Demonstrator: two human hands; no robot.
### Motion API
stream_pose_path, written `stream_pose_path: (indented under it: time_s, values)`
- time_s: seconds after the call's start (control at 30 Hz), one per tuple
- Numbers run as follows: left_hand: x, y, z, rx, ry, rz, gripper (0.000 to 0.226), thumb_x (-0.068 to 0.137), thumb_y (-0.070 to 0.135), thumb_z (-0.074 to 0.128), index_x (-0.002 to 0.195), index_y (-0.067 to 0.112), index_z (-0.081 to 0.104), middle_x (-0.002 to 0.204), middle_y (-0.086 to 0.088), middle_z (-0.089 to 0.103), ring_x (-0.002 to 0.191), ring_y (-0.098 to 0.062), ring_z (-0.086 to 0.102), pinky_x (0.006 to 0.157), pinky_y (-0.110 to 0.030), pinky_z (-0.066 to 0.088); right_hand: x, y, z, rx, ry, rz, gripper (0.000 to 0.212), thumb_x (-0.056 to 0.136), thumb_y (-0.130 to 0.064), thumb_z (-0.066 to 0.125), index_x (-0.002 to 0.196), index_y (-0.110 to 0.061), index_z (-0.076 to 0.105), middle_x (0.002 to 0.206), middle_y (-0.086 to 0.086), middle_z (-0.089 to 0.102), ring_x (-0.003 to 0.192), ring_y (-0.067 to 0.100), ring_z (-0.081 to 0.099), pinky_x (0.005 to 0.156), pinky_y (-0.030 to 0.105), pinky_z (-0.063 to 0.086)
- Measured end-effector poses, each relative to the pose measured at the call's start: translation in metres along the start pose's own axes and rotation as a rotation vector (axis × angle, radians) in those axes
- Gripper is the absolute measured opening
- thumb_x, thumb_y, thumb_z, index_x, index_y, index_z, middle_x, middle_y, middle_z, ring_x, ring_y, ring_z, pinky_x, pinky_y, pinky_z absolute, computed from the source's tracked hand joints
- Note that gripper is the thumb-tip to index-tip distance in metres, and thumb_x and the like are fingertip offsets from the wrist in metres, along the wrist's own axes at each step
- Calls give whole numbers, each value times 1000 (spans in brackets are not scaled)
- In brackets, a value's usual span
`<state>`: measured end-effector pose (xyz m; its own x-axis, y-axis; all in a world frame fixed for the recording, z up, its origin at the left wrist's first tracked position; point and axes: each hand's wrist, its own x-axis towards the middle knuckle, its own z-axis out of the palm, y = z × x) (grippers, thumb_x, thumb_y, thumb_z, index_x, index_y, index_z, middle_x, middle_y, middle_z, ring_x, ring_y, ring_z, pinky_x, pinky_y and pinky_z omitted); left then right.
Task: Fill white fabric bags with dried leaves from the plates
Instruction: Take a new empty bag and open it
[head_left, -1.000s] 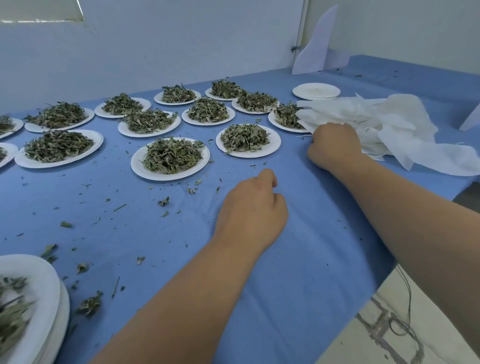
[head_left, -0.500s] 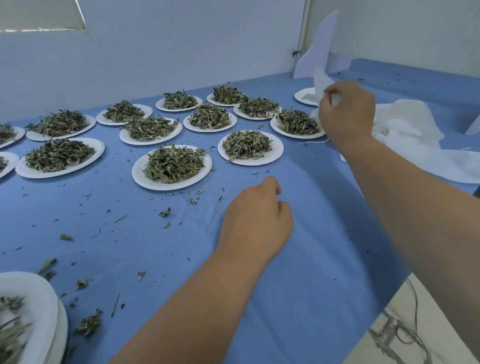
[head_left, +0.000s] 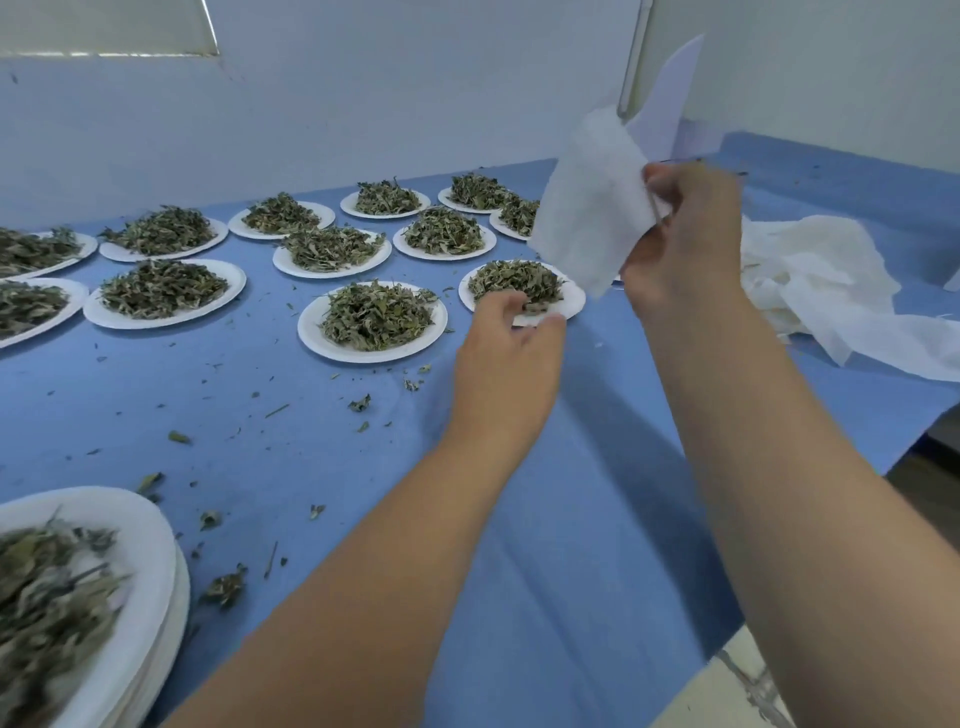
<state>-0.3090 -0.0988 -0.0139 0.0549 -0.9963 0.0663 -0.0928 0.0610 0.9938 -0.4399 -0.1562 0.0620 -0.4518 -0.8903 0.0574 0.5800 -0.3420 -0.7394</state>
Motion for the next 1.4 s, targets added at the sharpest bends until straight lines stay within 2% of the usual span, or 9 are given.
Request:
stream_pose_path:
  time_s: [0.13,0.23,0.4,0.53,0.67,0.8,1.13,1.3,1.4]
  values:
    - [10,23,-30,-771,-124,-315,27,91,27,69,114,14,64,112,-6,73,98,-19,66,94,-32,51,-43,23,9,213,-150,196,44,89,8,38,51,-8,53,55,4,55,46,19,56,52,23,51]
    - [2,27,-57,-876,-31,-305,21,94,6,63,114,6,66,104,-10,77,93,-23,73,82,-32,58,-63,37,20,195,-183,262,37,90,8,39,60,-9,53,58,3,54,53,19,56,58,24,50]
    - [-24,43,-122,-419,287,71,11,89,3,72,90,13,75,88,-3,79,82,-17,76,76,-37,63,-97,60,42,-623,-118,-74,22,84,-3,64,100,-17,63,108,5,67,92,20,61,77,38,51]
    - [-50,73,-198,158,556,430,17,83,26,79,77,11,74,69,-1,73,69,-21,71,69,-39,59,-159,67,93,-707,-400,-420,16,77,-17,66,87,-29,64,92,-9,70,81,13,65,72,35,55]
    - [-79,95,-278,762,726,578,32,86,43,67,71,15,62,60,4,56,65,-24,55,65,-34,42,-223,89,153,-537,-913,-132,7,85,-17,71,90,-17,68,83,-1,73,80,17,74,62,26,53]
    - [-113,96,-347,1196,797,501,21,88,40,59,76,22,55,72,2,59,76,-28,51,66,-33,33,-265,118,193,-410,-1083,286,25,91,-32,70,103,-11,65,96,10,73,90,25,76,70,33,58]
    - [-168,60,-413,1181,600,268,30,80,31,65,105,34,48,78,0,63,74,-27,59,59,-39,52,-330,174,232,-799,-1283,356,18,87,-37,74,83,-24,61,74,-10,72,79,9,72,71,32,46]
    - [-177,47,-430,749,552,246,30,82,24,74,105,35,59,75,11,68,68,-3,64,55,-12,49,-328,182,235,-724,-1256,424,16,92,-22,74,81,-21,63,76,-5,74,74,7,72,79,32,47]
    - [-180,40,-434,527,536,212,26,84,19,74,104,32,64,75,10,71,68,-10,67,62,-20,53,-320,184,232,-709,-1247,440,18,90,-17,76,78,-19,64,77,-1,74,73,11,71,76,30,51]
